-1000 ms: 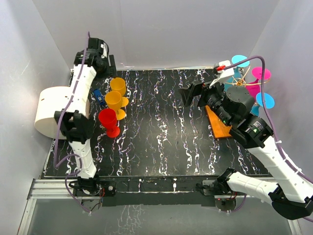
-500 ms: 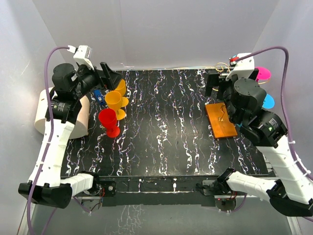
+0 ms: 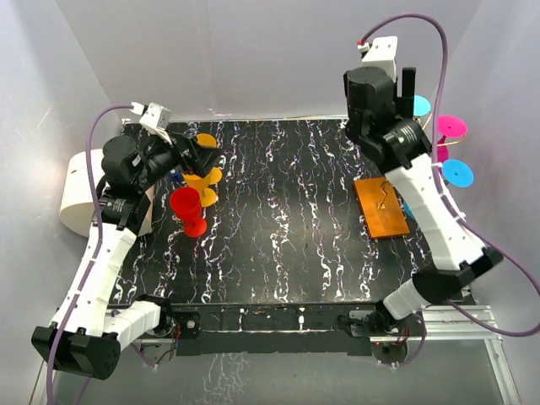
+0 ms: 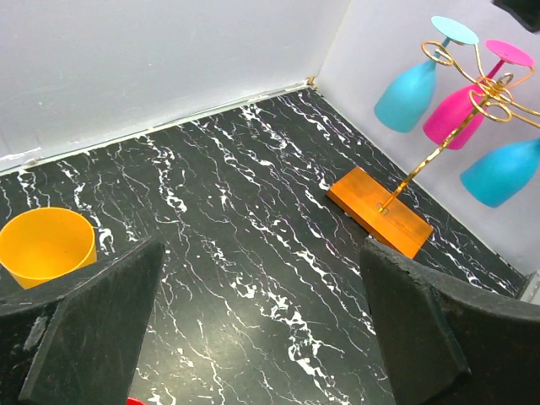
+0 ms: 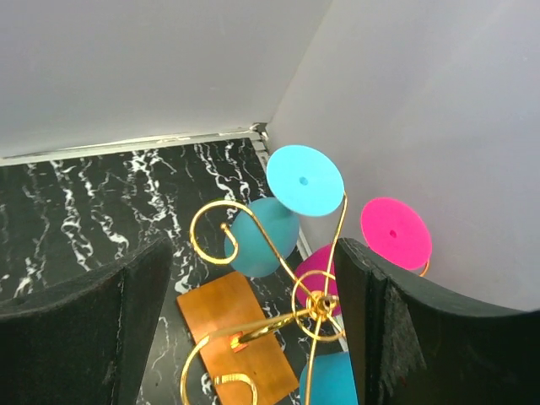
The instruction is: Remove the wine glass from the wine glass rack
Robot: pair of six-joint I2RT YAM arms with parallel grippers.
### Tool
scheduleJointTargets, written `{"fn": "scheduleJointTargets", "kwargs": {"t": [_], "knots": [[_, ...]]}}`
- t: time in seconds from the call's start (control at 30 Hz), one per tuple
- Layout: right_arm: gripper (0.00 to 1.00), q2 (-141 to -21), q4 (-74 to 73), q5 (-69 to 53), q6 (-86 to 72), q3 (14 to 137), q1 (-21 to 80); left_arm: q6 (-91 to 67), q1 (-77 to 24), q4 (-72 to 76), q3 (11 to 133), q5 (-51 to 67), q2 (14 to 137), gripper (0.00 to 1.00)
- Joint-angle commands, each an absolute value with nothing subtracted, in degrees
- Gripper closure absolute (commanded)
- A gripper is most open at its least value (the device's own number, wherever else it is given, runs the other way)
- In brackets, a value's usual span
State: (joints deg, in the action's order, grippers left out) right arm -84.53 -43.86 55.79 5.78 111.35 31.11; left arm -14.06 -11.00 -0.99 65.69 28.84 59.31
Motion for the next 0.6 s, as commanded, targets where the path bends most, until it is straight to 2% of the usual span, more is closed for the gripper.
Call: {"fn": "scheduleJointTargets", "kwargs": {"t": [0.0, 0.23, 0.43, 0.57], "knots": [[0.26, -89.6, -44.3, 54.8, 6.2, 118.9, 25.9, -14.1, -11.2, 4.1, 63.2, 33.0, 56.7, 0.01], [0.26, -97.2, -49.7, 51.2, 0.1, 123.6, 18.0, -11.5, -13.7, 2.9, 61.5, 31.3, 54.3, 0.01], [0.26, -102.0, -49.0, 53.7, 1.1, 125.5, 17.2, -9.6, -17.3, 0.7, 61.8, 28.9, 53.8, 0.01], [0.31, -104.7, -48.3, 55.4, 1.9, 127.5, 16.7, -8.7, -19.2, 0.1, 61.8, 27.8, 53.8, 0.01]]}}
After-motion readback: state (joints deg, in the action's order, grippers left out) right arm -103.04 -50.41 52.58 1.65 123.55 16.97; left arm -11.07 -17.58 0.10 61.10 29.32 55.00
